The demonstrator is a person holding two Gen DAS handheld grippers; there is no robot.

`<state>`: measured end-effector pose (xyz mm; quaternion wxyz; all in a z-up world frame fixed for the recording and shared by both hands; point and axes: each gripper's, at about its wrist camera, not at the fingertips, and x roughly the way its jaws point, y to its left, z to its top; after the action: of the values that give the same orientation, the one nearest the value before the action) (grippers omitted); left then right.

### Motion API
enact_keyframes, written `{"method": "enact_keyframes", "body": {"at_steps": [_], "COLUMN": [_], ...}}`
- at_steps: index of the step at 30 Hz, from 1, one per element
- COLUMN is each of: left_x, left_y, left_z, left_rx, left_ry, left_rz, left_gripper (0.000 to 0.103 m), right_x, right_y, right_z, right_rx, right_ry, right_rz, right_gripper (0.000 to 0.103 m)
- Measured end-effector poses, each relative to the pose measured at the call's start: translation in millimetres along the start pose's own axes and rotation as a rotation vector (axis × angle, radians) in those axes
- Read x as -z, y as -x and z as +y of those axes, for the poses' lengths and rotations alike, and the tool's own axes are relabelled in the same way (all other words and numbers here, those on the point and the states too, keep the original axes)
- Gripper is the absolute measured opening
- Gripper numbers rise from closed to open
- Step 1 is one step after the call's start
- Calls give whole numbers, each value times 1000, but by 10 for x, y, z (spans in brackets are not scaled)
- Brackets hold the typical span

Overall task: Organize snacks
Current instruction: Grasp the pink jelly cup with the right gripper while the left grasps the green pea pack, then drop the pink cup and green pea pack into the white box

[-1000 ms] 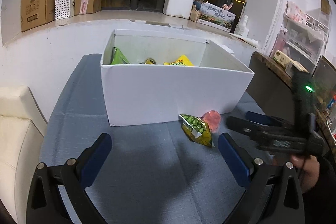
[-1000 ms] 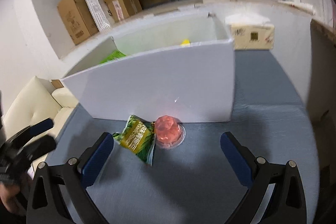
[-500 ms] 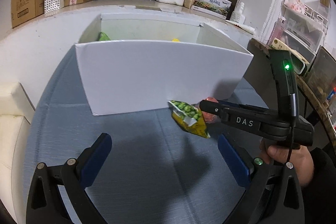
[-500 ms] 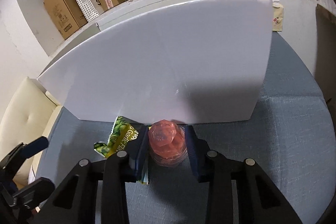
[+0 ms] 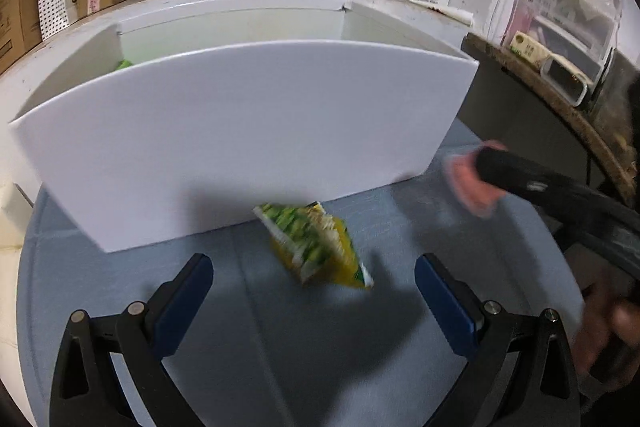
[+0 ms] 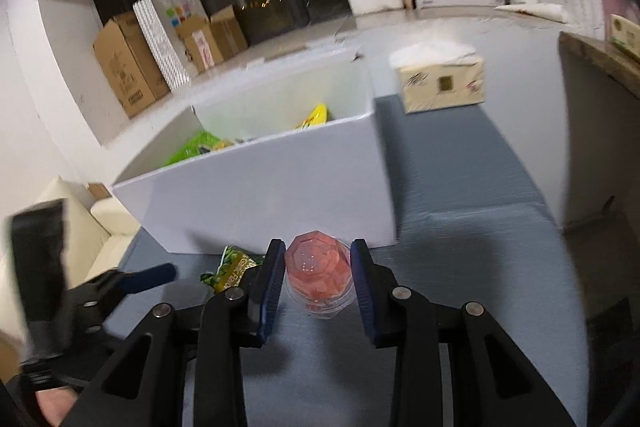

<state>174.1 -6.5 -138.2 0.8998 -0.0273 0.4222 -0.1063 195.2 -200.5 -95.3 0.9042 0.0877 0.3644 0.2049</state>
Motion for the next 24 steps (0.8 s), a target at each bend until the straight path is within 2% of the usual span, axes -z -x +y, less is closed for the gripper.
{"method": "enact_keyframes", "body": {"at_steps": [6,10,11,12,14,20,24], "left_x": [-90,-89,-86,-96,-88,-50,-24], "left_y": [-270,-324,-322,-320,-297,-98,320], "left_z": [-46,-46,-42,-40,-29,-41,-27], "left_rx": [-27,-29,-22,-22,-16,33,36], "left_ry": [24,33,32,29,20,-8,-18], "left_rz": [47,50,50,51,48,2,-79], "left_gripper": [103,101,93,75,53,52,52], "right_x": [-20,14,24,30,30,47,25], "right_y": [82,82,79,77,72,102,158], "right_z": [-65,-68,-62,-57,-37,21,51], "right_rx": [8,5,6,5,2,-7,-17], "right_ry": [-13,-11,-11,-9,-5,10,22], "right_rz": [-9,-1,0,1,3,2,-10], "right_gripper": [36,36,36,36,36,36,36]}}
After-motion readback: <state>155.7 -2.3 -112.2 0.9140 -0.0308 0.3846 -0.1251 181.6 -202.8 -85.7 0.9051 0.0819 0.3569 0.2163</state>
